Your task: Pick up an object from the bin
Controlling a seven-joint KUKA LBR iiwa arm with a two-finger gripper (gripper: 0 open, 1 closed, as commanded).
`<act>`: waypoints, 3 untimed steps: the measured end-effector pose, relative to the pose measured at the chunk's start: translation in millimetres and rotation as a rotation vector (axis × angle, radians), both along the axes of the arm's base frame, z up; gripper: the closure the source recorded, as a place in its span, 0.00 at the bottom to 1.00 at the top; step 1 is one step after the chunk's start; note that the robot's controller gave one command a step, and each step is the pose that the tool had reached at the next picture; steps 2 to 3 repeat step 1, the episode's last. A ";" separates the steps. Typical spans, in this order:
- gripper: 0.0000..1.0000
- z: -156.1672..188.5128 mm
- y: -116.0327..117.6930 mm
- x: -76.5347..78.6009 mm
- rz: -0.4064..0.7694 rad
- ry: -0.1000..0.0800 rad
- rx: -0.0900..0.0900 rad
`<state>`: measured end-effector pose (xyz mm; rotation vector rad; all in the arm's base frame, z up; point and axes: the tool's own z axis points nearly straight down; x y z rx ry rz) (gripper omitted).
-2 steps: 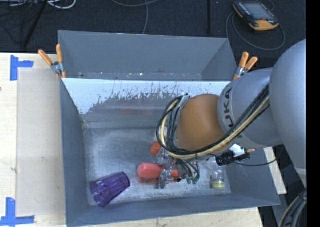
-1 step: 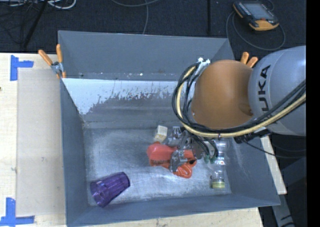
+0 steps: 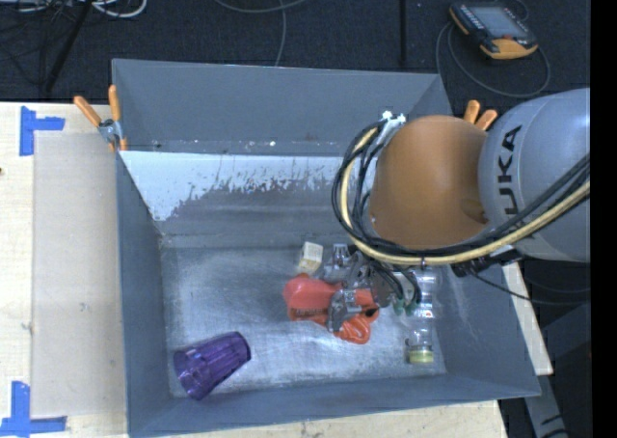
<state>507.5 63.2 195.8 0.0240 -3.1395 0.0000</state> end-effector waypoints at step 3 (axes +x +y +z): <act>1.00 40.1 -2.3 3.6 0.022 0.008 -0.001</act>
Offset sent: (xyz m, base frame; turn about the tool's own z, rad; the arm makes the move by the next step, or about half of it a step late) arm -0.0070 -0.0032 0.1199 -0.0128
